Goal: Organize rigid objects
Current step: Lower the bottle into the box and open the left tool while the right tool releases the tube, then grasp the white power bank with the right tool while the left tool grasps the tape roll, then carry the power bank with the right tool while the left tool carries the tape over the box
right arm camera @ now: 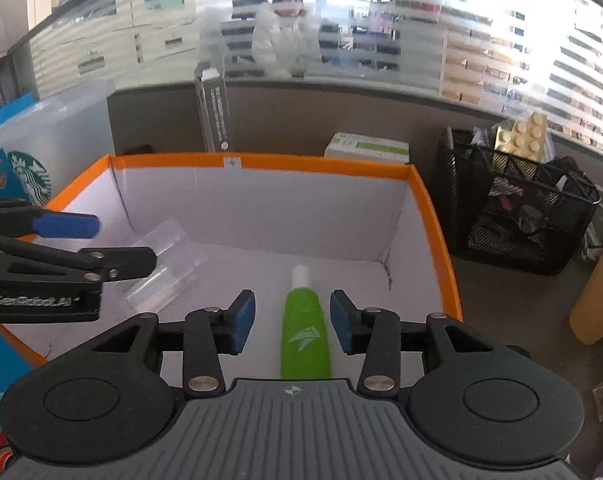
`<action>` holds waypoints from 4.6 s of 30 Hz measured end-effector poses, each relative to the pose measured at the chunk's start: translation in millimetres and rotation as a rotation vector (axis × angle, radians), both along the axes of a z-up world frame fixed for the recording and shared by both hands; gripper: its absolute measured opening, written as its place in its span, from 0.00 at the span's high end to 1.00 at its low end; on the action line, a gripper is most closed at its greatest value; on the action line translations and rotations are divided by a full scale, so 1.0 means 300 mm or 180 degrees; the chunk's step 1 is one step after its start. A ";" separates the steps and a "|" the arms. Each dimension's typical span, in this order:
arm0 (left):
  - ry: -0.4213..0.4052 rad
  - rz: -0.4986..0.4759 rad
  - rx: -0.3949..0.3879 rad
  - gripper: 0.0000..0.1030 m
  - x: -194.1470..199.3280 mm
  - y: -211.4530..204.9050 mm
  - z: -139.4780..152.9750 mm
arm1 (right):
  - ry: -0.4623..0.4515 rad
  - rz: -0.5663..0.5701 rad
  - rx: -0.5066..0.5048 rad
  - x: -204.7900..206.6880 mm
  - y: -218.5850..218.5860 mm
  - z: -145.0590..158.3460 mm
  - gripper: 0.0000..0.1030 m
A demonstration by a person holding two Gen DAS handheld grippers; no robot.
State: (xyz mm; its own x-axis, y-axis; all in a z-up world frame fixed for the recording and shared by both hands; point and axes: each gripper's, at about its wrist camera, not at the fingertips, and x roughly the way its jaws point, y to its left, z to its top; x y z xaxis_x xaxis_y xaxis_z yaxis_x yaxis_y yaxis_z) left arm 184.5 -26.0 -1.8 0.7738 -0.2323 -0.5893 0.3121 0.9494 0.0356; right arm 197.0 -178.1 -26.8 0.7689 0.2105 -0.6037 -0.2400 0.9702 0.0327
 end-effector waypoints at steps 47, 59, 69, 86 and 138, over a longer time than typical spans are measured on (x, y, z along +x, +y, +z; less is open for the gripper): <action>-0.0130 0.0092 0.0145 0.00 -0.548 0.209 -0.192 | -0.0165 -0.0609 0.0042 -0.540 -0.216 -0.178 0.37; -0.0072 0.0060 0.0144 0.00 -0.542 0.202 -0.252 | -0.0081 -0.0519 0.0145 -0.528 -0.231 -0.230 0.37; 0.0046 -0.0161 -0.0146 0.05 -0.540 0.185 -0.278 | -0.0087 -0.0447 0.0092 -0.524 -0.229 -0.234 0.32; 0.0196 -0.0393 -0.0533 0.72 -0.536 0.220 -0.273 | -0.0120 -0.0514 -0.0064 -0.522 -0.206 -0.233 0.50; -0.0096 -0.0046 -0.0564 0.87 -0.588 0.313 -0.073 | -0.0011 -0.0339 0.2084 -0.630 -0.369 -0.112 0.51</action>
